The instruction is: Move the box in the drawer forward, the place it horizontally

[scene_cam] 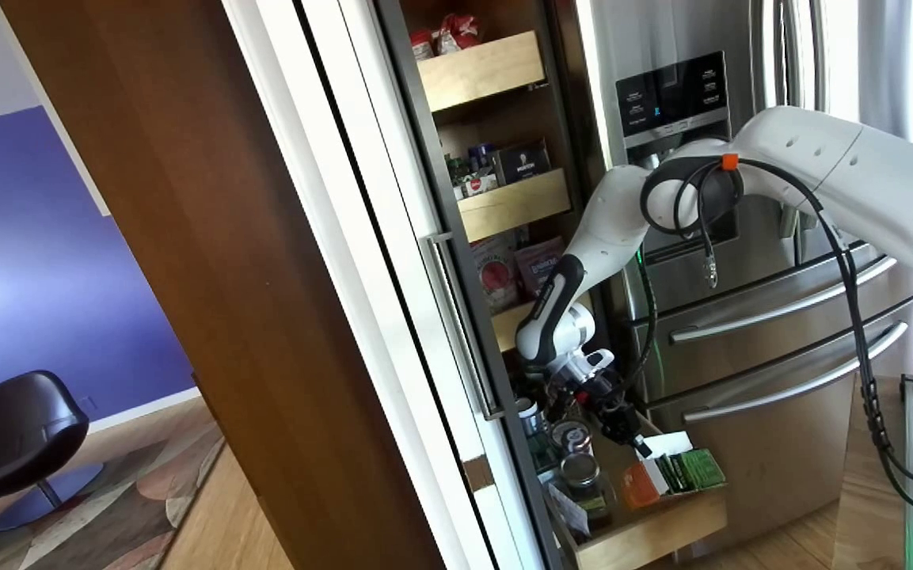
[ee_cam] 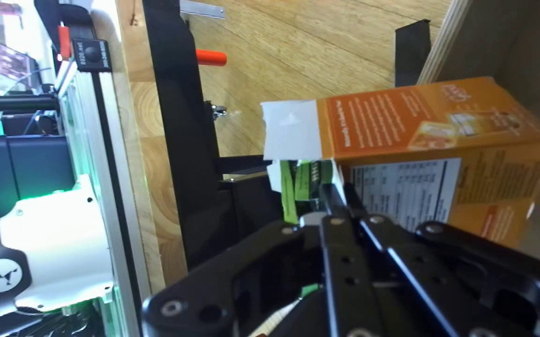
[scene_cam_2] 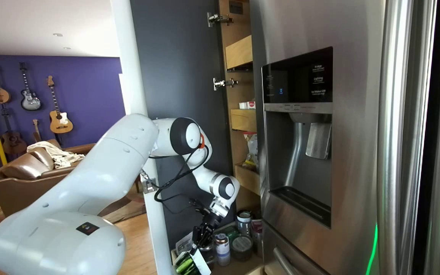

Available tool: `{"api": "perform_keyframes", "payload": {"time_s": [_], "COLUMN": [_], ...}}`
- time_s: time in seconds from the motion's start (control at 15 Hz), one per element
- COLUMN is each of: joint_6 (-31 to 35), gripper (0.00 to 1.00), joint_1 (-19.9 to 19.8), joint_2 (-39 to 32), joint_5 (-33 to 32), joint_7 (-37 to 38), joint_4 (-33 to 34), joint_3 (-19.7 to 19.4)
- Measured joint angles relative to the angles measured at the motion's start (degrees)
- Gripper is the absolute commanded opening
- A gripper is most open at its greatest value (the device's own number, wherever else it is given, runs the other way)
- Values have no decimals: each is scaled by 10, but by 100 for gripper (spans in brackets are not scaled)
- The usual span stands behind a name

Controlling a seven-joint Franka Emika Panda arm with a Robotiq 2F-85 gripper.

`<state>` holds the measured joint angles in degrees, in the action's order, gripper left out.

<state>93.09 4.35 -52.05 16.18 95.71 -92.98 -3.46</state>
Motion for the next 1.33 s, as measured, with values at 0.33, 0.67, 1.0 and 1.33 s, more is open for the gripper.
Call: {"api": "perform_keyframes", "payload": {"time_s": [0.33, 0.67, 1.0, 1.33], "joint_6": [-127, -166, -175, -142], "gripper": [4, 0, 26, 54], "joint_1": [-1, -1, 0, 15], "joint_2": [-52, -79, -112, -112], "joint_5": [0, -4, -6, -24], "joint_7": [44, 104, 137, 143], "joint_4": [75, 123, 164, 173], "joint_3": [-6, -22, -26, -27]}}
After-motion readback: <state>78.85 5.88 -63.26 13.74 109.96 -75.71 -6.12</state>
